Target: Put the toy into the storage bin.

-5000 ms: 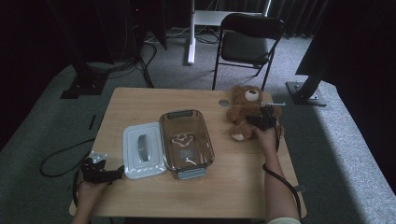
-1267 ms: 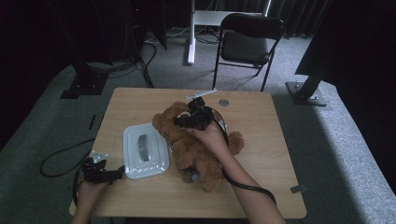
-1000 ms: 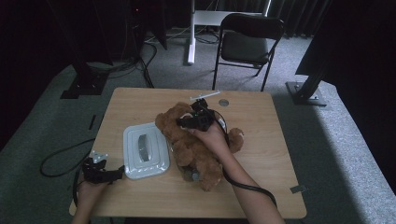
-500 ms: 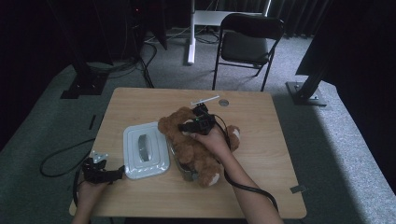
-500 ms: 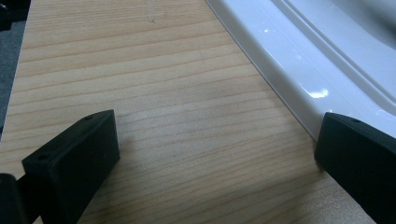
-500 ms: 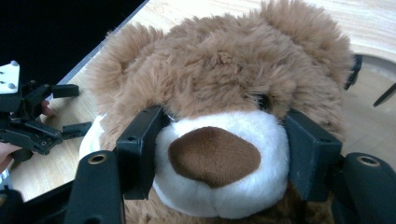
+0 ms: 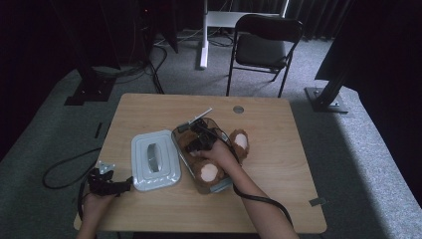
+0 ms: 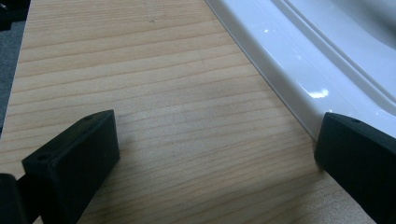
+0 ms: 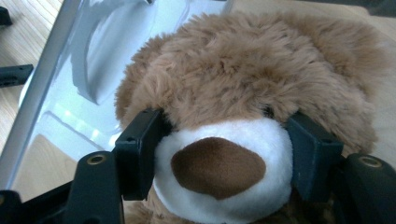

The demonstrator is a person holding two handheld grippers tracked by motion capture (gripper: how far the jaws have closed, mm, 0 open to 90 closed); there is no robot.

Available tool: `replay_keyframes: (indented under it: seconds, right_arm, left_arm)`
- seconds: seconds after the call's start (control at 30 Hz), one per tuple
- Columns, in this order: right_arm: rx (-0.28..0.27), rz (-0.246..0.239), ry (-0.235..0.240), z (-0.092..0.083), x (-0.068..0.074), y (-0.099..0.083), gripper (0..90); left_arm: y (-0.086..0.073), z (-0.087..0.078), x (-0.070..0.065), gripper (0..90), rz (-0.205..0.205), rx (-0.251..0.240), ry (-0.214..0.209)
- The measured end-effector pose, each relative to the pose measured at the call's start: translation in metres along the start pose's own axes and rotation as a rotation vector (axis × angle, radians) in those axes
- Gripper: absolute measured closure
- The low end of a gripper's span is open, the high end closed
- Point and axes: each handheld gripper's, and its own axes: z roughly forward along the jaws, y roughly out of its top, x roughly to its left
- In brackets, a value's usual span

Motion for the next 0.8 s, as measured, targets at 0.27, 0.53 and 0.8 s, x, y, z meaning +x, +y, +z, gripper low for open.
replay_keyframes:
  seconds: [0.27,0.53,0.8]
  right_arm:
    - [-0.055,0.004,-0.021,-0.01,0.002,-0.001,31.3]
    - [-0.154,0.01,0.047,-0.041,0.005,0.001,33.1]
    - [-0.268,-0.029,0.098,-0.083,0.016,-0.009,32.9]
  left_arm:
    - [0.0,0.0,0.0,0.5,0.0,0.0,0.0]
    - [0.0,0.0,0.0,0.5,0.0,0.0,0.0]
    - [0.0,0.0,0.0,0.6,0.0,-0.002,0.0]
